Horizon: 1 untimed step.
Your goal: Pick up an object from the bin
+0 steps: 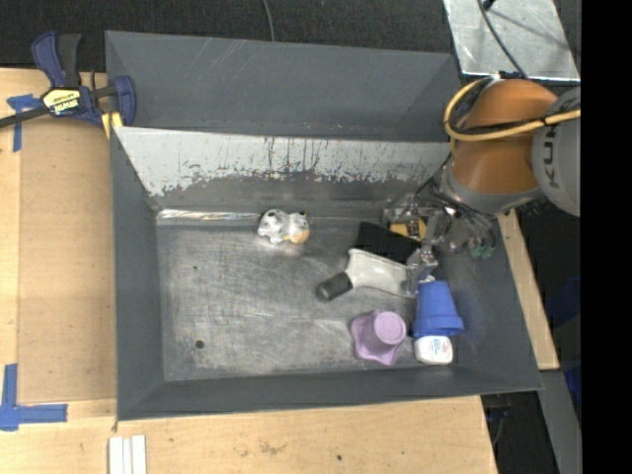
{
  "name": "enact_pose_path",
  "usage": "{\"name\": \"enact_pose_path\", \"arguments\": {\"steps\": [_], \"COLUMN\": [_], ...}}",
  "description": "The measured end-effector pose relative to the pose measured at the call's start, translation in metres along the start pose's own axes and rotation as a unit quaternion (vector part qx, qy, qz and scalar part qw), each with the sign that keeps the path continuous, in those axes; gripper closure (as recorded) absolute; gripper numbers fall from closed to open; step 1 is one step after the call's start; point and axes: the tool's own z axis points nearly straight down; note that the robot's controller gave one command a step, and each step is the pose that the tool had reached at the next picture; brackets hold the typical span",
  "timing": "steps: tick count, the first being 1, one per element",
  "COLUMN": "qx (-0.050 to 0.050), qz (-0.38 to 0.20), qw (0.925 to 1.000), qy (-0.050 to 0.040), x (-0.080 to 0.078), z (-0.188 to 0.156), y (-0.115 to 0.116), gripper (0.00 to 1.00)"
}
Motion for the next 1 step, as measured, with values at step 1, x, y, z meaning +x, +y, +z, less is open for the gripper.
{"name": "enact_pose_path", "arguments": {"steps": [1], "qx": [0.003], "qz": [-0.019], "qw": [0.9998], "qy": [0.0070], "x": [-0.0048], "z": [0.0078], "y": [0.0084], "gripper": [0.00]}}
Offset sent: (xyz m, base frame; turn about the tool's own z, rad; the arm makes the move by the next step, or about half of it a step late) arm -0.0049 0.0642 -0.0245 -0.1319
